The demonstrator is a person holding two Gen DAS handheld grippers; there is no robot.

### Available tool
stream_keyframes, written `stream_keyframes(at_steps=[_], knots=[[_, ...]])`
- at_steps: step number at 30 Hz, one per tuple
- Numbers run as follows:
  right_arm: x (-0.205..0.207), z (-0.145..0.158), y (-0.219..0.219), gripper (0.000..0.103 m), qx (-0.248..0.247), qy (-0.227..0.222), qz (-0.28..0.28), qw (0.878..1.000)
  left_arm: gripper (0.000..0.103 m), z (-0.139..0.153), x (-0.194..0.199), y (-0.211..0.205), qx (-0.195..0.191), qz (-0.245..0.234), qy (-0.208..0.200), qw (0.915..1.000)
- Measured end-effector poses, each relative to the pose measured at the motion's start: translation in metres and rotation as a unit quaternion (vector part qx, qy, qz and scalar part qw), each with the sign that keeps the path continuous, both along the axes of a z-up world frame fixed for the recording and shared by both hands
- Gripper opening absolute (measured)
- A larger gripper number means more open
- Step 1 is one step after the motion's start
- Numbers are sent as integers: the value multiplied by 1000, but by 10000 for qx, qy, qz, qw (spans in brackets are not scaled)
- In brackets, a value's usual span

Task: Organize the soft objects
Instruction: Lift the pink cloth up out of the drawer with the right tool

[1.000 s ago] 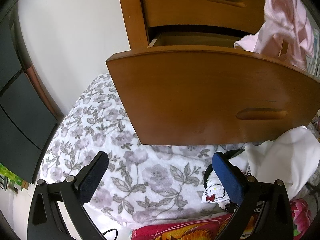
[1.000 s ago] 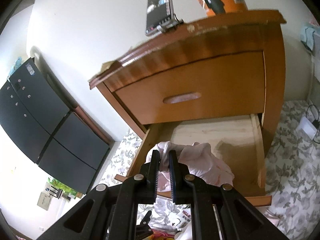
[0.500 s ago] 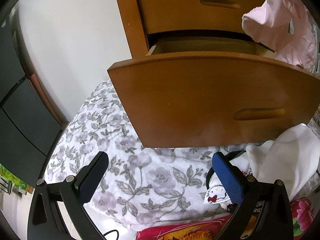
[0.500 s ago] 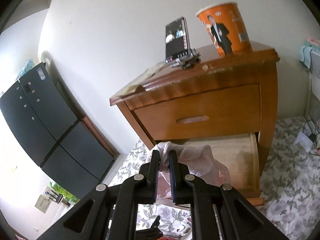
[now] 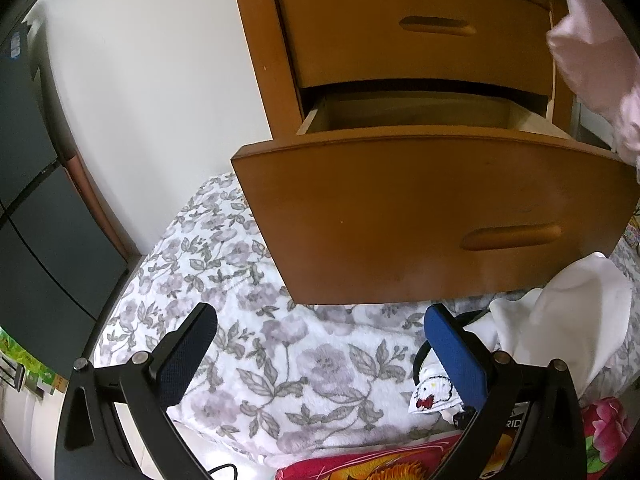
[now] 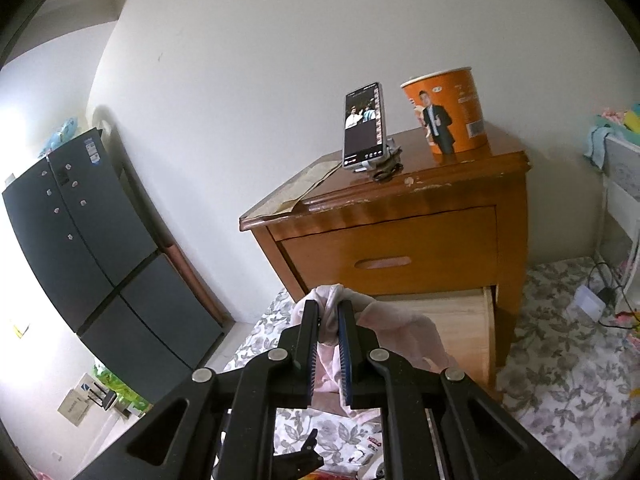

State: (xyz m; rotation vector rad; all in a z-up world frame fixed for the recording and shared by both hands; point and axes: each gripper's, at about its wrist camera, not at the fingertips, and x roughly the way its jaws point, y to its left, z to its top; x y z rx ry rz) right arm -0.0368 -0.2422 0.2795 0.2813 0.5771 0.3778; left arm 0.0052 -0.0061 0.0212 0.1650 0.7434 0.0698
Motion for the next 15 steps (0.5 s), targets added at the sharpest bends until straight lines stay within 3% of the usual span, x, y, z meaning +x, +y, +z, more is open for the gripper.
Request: stream_keyframes(at_steps=[15], knots=[[-37, -11, -39, 10, -8, 171, -296, 9994, 103, 5, -9, -3, 92, -1, -208, 9997]])
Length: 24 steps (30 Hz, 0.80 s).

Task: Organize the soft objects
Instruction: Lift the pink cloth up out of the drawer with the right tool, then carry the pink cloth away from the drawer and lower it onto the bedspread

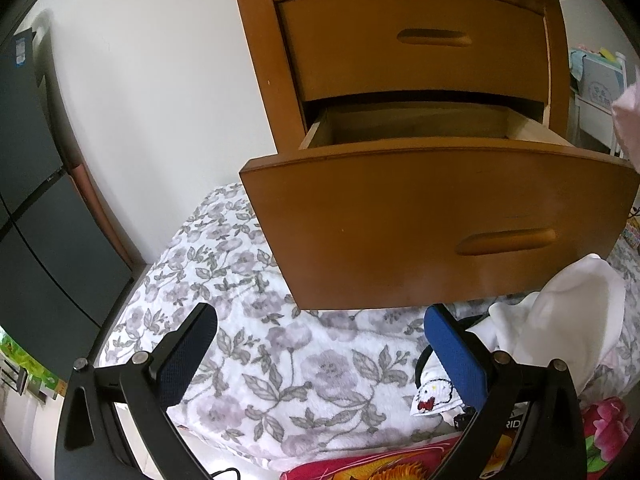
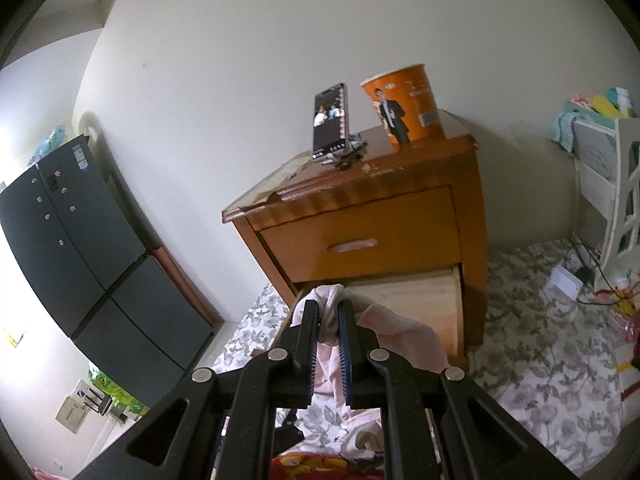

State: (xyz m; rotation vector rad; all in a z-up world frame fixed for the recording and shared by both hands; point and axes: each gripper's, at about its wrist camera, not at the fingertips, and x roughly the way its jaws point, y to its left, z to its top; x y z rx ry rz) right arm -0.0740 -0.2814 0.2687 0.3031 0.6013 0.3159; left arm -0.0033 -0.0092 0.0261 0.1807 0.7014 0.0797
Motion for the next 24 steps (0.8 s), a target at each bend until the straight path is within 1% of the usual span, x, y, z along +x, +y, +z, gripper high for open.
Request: stream_keyframes(at_steps=[11, 17, 24], knots=[[-7, -30, -10, 10, 1, 339, -20, 9994, 103, 2, -6, -4, 97, -62, -106, 9999], [-3, -47, -2, 10, -30, 564, 71, 9984, 103, 2, -6, -4, 98, -61, -108, 9999], [10, -68, 17, 10, -64, 863, 286, 9958, 103, 2, -6, -3, 79, -55, -101, 9999]])
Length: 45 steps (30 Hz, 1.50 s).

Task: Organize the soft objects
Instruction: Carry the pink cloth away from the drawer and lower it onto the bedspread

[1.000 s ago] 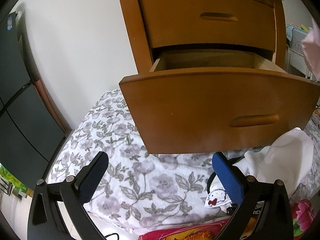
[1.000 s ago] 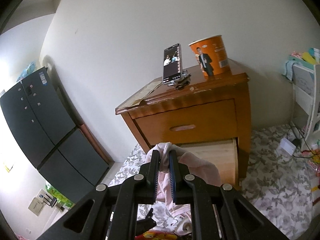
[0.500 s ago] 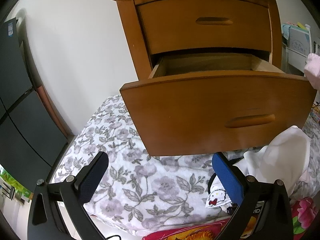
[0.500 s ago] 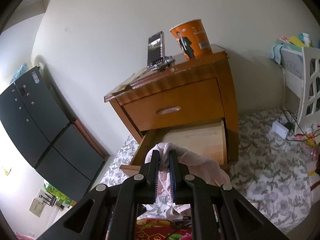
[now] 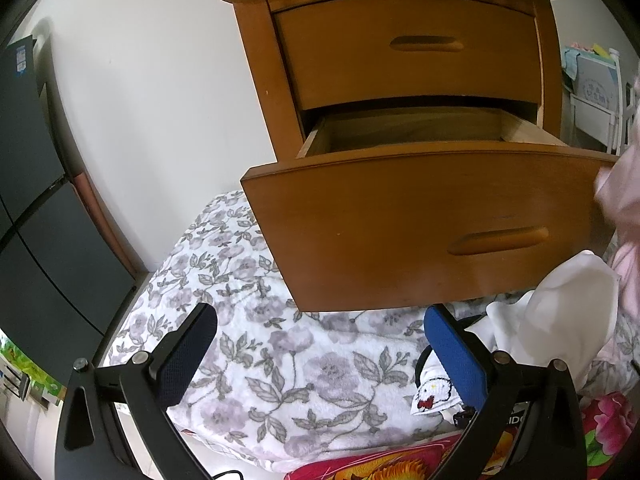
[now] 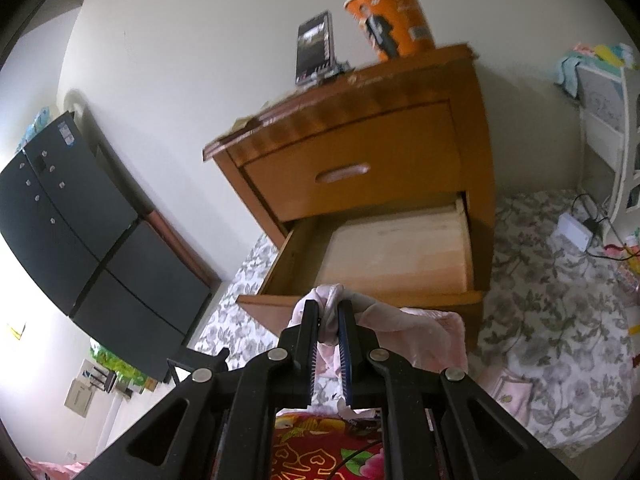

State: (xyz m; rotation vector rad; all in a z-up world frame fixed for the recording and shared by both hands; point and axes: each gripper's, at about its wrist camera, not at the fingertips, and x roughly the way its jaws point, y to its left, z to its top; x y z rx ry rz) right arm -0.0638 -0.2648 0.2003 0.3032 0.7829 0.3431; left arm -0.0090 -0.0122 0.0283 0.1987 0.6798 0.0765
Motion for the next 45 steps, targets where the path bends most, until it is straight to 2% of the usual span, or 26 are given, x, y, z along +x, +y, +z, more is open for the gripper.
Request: stream_keyframes(at_steps=[13, 29, 45], knots=[[27, -35, 46, 11, -65, 455, 490, 9977, 103, -1, 0, 3, -96, 27, -7, 9999], [58, -122, 65, 11, -170, 1526, 581, 9864, 103, -1, 0, 4, -119, 30, 12, 9999], [92, -167, 96, 11, -471, 2067, 823, 9738, 103, -2, 2, 5, -134, 17, 75, 9999]])
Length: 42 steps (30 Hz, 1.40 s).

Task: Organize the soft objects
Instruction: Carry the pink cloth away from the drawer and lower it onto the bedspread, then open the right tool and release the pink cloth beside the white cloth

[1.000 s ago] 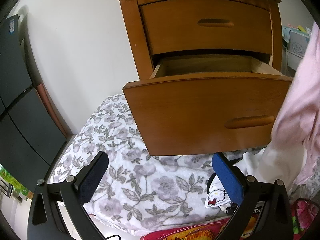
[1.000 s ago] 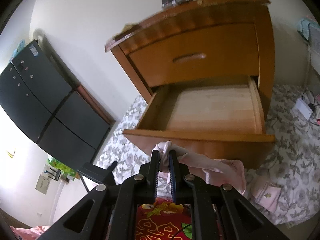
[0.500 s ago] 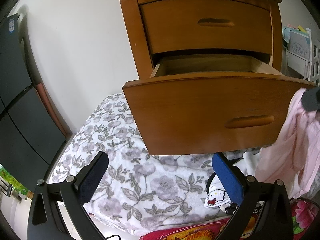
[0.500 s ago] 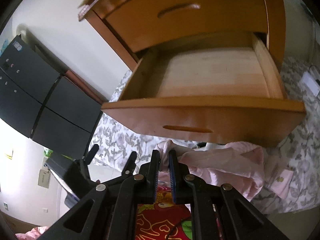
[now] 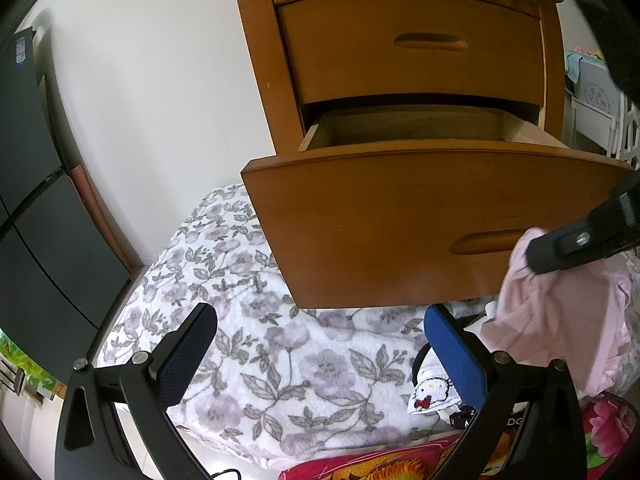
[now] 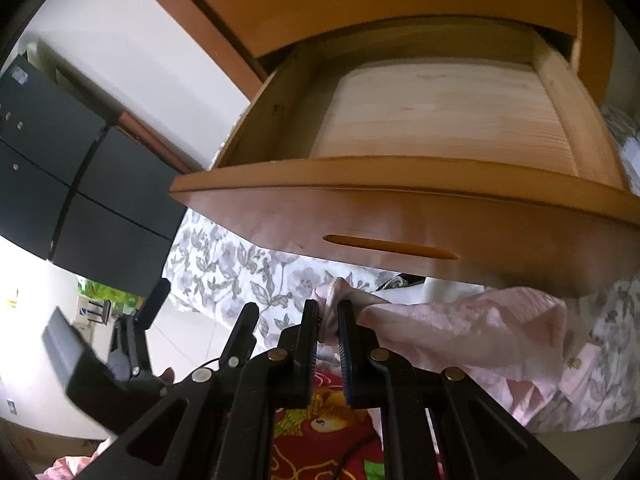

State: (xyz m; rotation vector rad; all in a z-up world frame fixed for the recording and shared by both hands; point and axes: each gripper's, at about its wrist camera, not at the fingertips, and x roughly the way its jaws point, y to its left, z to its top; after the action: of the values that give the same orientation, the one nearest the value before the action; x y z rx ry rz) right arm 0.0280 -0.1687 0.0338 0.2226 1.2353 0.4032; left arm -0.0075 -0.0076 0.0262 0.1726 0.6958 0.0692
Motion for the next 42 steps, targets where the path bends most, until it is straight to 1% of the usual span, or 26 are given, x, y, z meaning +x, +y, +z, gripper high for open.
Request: stream_keyframes(at_steps=[5, 8, 13, 15, 17, 18, 26, 27, 31, 35, 39, 42], knots=[[12, -17, 4, 11, -105, 212, 26, 9997, 103, -1, 1, 1, -29, 0, 30, 10000], [16, -22, 4, 14, -136, 289, 1, 9995, 103, 0, 2, 1, -45, 1, 52, 10000], [17, -18, 4, 14, -172, 220, 7, 9996, 103, -1, 3, 1, -49, 0, 74, 10000], [17, -17, 3, 17, -184, 222, -10, 9996, 103, -1, 3, 1, -57, 0, 69, 10000], [16, -15, 2, 26, -189, 222, -39, 9996, 103, -2, 4, 1, -65, 6, 73, 10000], [15, -13, 1, 28, -195, 202, -37, 9996, 103, -1, 3, 1, -57, 2, 76, 10000], [10, -4, -6, 29, -252, 80, -79, 9996, 103, -1, 4, 0, -60, 1, 82, 9999], [10, -3, -7, 29, -188, 226, -39, 9996, 103, -1, 3, 1, -65, 2, 80, 9999], [6, 10, -13, 29, -198, 72, -37, 9998, 103, -2, 3, 2, -67, -2, 101, 9999], [-3, 30, -22, 29, -376, -217, -44, 9990, 103, -1, 3, 2, -71, -2, 105, 9999], [-14, 44, -35, 29, -547, -475, -218, 9971, 103, -2, 3, 2, -71, -3, 104, 9999], [-22, 46, -48, 29, -721, -553, -440, 9949, 103, -1, 3, 2, -69, -3, 96, 9999]])
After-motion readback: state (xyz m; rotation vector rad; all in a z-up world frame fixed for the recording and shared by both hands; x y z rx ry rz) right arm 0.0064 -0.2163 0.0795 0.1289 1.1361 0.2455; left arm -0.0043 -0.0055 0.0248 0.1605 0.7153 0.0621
